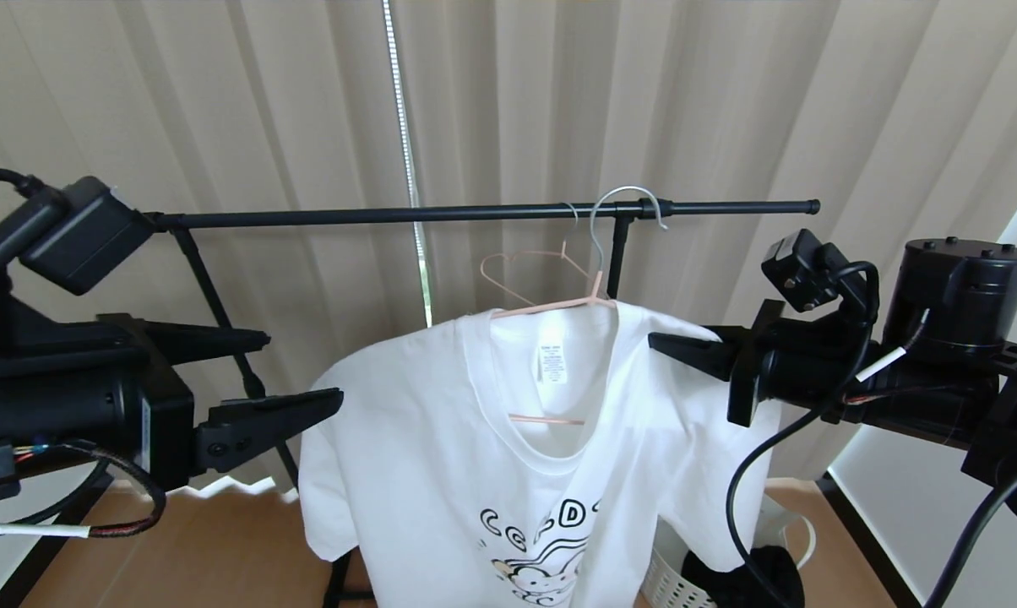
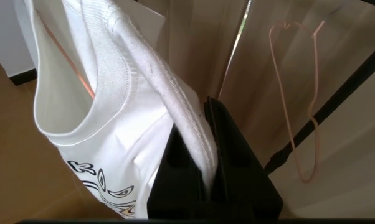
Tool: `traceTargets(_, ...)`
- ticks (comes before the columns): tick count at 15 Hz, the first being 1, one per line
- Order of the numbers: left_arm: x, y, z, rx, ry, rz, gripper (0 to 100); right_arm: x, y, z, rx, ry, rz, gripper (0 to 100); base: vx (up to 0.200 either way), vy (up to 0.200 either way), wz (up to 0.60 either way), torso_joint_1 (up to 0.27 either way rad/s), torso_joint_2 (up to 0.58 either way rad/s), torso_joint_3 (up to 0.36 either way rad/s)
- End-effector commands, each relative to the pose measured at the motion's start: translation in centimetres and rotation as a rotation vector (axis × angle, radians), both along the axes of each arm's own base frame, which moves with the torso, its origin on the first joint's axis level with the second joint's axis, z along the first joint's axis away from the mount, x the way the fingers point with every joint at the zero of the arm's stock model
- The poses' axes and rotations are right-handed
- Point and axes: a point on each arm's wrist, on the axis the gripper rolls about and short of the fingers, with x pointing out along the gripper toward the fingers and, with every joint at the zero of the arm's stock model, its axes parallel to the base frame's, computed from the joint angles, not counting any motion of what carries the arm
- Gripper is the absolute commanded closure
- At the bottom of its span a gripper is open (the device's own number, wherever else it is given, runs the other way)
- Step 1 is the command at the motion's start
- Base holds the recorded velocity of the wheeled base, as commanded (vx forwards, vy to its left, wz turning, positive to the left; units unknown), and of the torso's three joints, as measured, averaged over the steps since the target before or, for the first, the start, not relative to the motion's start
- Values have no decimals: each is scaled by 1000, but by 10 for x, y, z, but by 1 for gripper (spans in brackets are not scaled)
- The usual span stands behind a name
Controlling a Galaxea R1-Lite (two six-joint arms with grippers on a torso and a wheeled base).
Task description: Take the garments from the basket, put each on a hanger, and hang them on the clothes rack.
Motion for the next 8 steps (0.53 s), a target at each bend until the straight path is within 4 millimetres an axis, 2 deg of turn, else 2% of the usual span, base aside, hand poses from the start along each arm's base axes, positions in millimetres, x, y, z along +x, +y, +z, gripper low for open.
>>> traceTargets(1,12,-14,4,14,9,-81,0,1,0,-3,-5,9,3,100,0,0,0,0,0,0)
traceTargets(4,41,-40,2,47,29,-166,0,-2,0,-3,-4,11,14,100,0,0,0,0,0,0)
traceTargets(8,78,-58,7,44,25,-275,0,-3,1,-3,-3,10,20,100,0,0,0,0,0,0)
